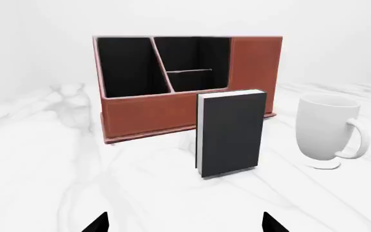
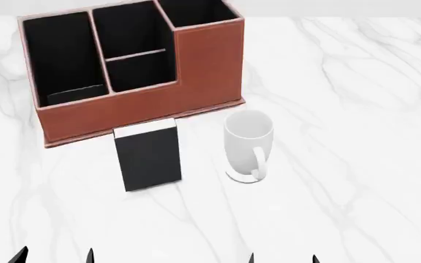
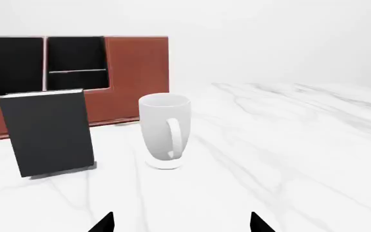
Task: Pick up the book and place it in the front compartment of the caddy.
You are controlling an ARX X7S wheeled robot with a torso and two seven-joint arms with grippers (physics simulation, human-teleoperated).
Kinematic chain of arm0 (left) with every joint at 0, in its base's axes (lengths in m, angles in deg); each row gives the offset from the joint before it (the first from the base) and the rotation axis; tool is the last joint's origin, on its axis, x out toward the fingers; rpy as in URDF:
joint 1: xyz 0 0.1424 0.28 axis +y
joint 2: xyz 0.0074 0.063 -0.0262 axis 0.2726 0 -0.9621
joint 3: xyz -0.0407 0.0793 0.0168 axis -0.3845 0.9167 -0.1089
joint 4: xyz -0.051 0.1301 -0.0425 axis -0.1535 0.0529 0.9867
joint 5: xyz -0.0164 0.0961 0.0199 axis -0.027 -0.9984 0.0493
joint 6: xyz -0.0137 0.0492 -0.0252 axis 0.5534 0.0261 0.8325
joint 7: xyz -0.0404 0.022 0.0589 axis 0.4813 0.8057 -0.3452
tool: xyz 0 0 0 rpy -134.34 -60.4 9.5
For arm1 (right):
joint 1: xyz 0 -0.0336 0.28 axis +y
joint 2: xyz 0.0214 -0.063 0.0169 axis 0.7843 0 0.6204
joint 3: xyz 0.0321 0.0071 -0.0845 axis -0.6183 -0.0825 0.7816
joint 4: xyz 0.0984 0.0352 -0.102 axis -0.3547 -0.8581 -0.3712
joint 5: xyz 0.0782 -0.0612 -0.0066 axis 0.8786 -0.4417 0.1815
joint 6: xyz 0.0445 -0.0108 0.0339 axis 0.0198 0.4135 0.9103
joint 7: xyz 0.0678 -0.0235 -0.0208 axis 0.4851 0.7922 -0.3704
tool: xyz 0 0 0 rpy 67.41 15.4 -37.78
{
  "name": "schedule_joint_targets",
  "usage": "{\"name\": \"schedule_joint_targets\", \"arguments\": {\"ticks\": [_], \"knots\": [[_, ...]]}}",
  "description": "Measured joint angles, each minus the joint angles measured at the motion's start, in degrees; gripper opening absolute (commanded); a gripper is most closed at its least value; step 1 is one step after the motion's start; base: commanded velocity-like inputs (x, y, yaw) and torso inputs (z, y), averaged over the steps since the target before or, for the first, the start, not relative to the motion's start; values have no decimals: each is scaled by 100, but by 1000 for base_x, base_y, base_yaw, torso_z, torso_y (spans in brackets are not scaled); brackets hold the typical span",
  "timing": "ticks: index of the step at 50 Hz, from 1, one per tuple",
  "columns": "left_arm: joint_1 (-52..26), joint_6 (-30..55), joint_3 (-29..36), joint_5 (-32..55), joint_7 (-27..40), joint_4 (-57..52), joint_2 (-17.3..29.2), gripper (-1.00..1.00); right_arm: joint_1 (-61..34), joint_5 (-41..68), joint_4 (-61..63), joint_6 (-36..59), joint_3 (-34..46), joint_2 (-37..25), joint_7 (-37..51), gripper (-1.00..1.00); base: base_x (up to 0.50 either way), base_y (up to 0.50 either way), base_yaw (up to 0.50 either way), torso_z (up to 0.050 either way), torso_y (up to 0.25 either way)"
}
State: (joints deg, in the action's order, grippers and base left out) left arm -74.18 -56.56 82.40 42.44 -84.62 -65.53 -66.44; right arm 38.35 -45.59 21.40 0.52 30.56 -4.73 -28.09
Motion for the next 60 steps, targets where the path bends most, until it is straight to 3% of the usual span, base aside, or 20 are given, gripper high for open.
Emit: {"name": "schedule_joint_targets", "arguments": {"ticks": [20, 29, 43, 60], "knots": [[-61, 230, 219, 260, 310, -55, 227, 100, -42, 322, -11, 61, 234, -223, 301, 100, 0, 0, 0, 0, 0], [-128, 872, 121, 634, 458, -1154, 396, 100, -55, 571, 1012, 687, 177, -342, 580, 100, 69, 0, 0, 0, 0], [-288, 1912, -4, 1057, 637, -2985, 748, 100, -226, 1131, 2997, 1710, -101, -592, 896, 100, 487, 0, 0, 0, 0], [-381, 2200, -7, 1255, 728, -3612, 927, 100, -312, 1427, 3714, 1889, -354, -812, 1059, 100, 500, 0, 0, 0, 0]]}}
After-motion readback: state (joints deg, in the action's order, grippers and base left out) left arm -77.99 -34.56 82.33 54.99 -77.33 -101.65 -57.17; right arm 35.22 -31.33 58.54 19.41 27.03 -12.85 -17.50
